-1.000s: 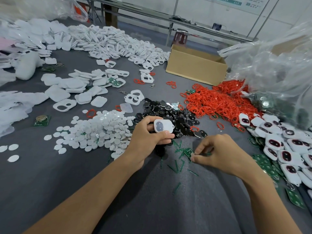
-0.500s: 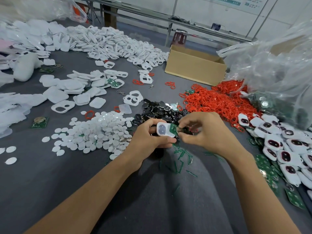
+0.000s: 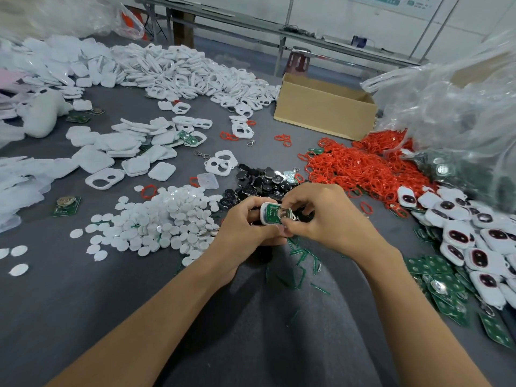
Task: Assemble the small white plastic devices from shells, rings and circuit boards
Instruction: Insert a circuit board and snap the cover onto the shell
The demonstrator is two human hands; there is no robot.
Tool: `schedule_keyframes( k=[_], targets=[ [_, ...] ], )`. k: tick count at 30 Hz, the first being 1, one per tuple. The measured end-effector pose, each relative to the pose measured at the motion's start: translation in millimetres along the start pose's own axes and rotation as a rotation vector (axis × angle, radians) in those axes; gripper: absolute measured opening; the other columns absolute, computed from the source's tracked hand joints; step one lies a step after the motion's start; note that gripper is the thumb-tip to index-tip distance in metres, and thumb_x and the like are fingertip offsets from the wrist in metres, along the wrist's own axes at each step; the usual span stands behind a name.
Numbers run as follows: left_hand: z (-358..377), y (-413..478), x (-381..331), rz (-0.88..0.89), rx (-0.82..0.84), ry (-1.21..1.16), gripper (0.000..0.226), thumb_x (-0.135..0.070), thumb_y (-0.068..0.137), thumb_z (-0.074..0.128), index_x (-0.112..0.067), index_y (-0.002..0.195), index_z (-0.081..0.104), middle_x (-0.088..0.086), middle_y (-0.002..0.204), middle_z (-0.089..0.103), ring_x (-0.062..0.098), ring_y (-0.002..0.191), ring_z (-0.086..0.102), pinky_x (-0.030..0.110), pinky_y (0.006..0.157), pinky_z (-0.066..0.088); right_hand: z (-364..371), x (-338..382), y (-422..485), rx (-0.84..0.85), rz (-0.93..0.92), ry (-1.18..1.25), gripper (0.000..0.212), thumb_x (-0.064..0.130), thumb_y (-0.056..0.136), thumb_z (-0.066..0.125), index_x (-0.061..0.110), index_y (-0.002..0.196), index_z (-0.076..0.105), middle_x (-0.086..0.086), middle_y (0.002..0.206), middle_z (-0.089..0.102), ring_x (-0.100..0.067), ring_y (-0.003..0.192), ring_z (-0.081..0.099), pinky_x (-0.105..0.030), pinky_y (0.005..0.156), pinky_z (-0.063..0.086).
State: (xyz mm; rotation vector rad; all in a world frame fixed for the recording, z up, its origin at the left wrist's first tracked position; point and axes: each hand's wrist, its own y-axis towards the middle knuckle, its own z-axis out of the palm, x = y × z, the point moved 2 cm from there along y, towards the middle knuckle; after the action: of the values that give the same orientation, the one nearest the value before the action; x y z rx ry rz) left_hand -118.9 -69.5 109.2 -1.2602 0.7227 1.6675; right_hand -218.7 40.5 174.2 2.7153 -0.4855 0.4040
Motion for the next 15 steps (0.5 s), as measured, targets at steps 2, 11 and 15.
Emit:
schedule_keyframes(
  k=[2,11,15],
  targets=[
    [-0.1,0.1,0.1,-0.006,-0.003,-0.011,0.031,0.005,0.083,0.07,-0.006,0.111,0.062,0.015,0.097,0.072,0.029,0.087,0.072,0.037,0.078,0.061,0.9,-0.1,0.1,0.0,0.004,-0.017,0.014,0.017,0.075,0.074,0.012,0.088,0.07,0.003,0.087,0.067,-0.012,0.076,0.061,-0.035,0.071,0.051],
    [1.3,1.1,-2.1,-0.036,-0.022,-0.073,0.016,-0.007,0.101,0.047,-0.005,0.105,0.062,0.012,0.084,0.074,0.028,0.077,0.074,0.033,0.069,0.062,3.2,1.3,-0.1,-0.021,0.002,-0.009,0.011,0.016,0.078,0.072,0.012,0.088,0.072,0.002,0.083,0.068,-0.011,0.071,0.059,-0.034,0.071,0.051],
    [1.1,1.3,-1.9,-0.042,-0.044,-0.076,0.017,-0.003,0.101,0.046,-0.004,0.107,0.062,0.012,0.082,0.074,0.028,0.075,0.074,0.034,0.067,0.062,4.5,2.4,0.1,-0.022,-0.008,0.001,0.012,0.015,0.078,0.072,0.011,0.089,0.072,-0.001,0.082,0.068,-0.013,0.071,0.059,-0.034,0.07,0.05]
  ],
)
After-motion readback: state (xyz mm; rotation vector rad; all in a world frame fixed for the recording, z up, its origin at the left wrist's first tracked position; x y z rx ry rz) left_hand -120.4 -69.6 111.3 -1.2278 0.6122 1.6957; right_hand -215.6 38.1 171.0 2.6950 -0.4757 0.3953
